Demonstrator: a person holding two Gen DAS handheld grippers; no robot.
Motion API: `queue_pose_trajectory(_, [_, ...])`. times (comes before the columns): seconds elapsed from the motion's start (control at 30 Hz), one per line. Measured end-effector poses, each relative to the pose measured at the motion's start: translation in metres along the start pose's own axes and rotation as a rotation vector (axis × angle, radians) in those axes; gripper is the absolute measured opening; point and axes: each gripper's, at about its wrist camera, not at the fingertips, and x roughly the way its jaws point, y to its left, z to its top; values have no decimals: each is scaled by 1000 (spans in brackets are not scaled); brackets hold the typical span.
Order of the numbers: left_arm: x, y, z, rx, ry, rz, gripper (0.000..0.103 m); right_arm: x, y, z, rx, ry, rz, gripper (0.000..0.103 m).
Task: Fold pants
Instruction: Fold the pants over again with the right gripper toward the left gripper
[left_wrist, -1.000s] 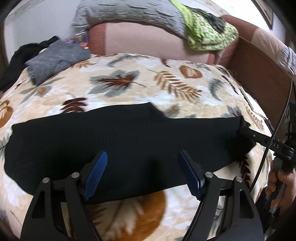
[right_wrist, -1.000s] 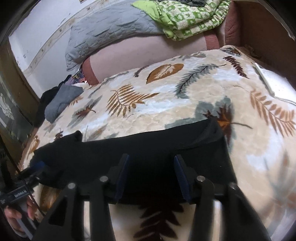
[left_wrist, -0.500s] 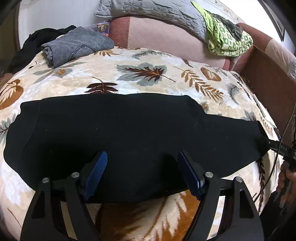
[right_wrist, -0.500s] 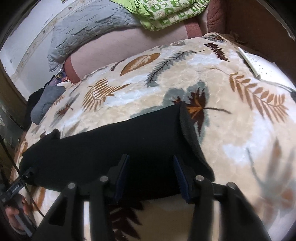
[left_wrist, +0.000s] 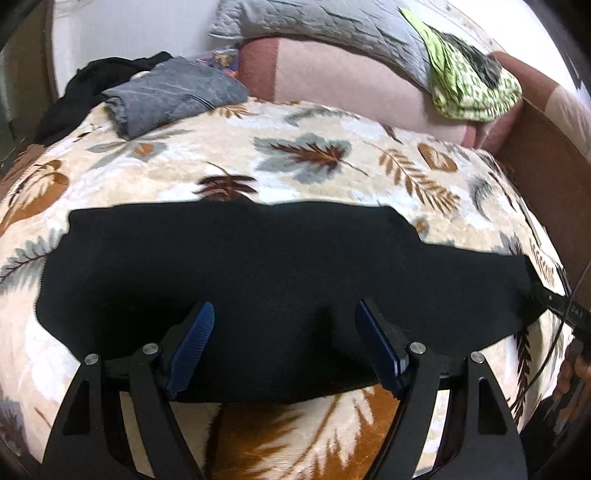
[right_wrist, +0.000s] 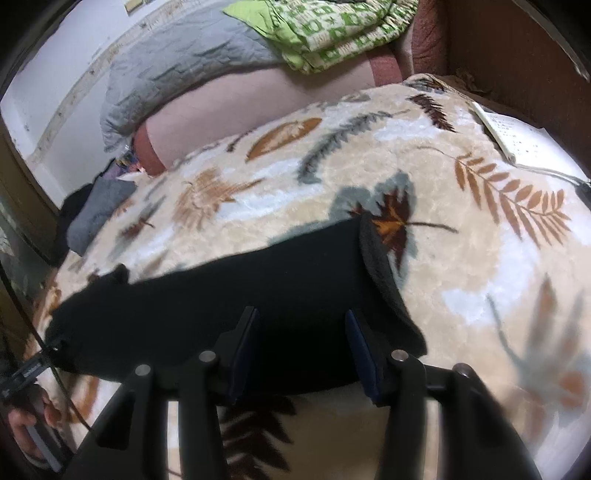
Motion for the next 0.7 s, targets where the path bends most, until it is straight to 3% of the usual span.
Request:
queue_pose_trajectory(0.1, [-5,14,5,-29,-7,19,79,1,22,2,-54,-3,35,53])
queue_pose_trajectory(0.2, [-9,29,8,-55,-11,43,79,12,55,3,-136,17,91,61])
queue_pose_trajectory(0.43, [-11,69,4,-133,-22,113,79,59,120,9,-191,93,228,61])
queue_pose_trajectory(0.7, [-19,72,5,-111,-50,103,79,111,194,25,-279,136,318,63])
